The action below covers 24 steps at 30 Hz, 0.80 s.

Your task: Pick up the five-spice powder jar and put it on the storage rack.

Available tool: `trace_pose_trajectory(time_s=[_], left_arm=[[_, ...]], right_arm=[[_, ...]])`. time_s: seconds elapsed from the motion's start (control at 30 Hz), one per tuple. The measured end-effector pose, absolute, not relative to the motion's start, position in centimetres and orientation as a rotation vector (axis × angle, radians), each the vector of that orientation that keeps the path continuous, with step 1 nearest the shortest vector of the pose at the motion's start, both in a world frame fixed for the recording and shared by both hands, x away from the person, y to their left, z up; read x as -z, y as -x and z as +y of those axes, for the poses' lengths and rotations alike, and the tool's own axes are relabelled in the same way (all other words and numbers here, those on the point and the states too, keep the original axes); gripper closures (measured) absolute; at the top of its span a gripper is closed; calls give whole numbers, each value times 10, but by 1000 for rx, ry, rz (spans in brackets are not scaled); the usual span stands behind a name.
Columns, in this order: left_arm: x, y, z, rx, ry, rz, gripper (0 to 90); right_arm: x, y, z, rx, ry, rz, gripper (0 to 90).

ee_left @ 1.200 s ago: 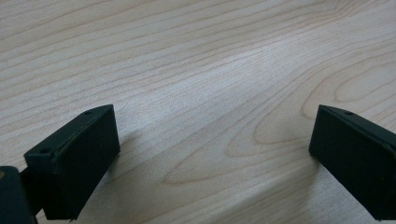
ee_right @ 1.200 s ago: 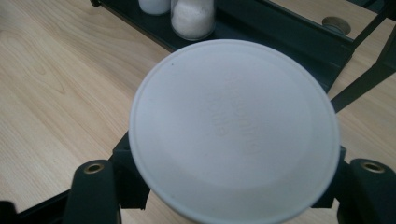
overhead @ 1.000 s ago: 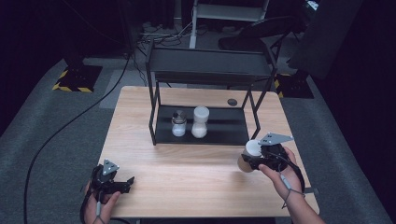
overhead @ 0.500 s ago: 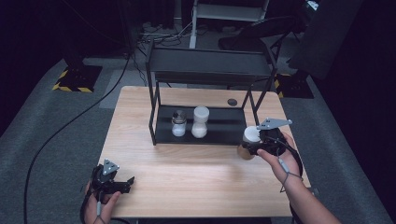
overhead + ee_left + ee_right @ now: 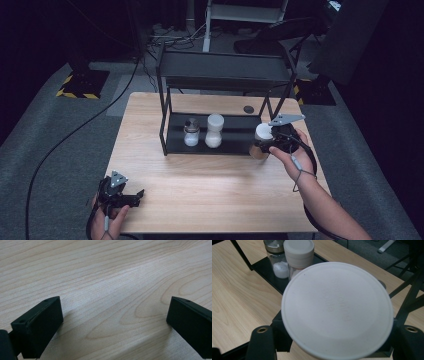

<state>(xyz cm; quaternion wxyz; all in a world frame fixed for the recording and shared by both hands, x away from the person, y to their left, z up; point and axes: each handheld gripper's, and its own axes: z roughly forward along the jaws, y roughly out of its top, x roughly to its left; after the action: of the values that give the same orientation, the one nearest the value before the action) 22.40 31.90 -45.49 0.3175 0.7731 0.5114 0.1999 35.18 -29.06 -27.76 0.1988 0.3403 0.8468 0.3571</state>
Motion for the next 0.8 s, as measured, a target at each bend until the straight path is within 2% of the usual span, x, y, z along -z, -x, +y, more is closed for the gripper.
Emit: trace_pose_trajectory(time_s=[0.8], left_arm=[[455,-224,316,-533,-2023,1364,1]], right_arm=[[296,-408,-261,-1060,-953,2365,339]])
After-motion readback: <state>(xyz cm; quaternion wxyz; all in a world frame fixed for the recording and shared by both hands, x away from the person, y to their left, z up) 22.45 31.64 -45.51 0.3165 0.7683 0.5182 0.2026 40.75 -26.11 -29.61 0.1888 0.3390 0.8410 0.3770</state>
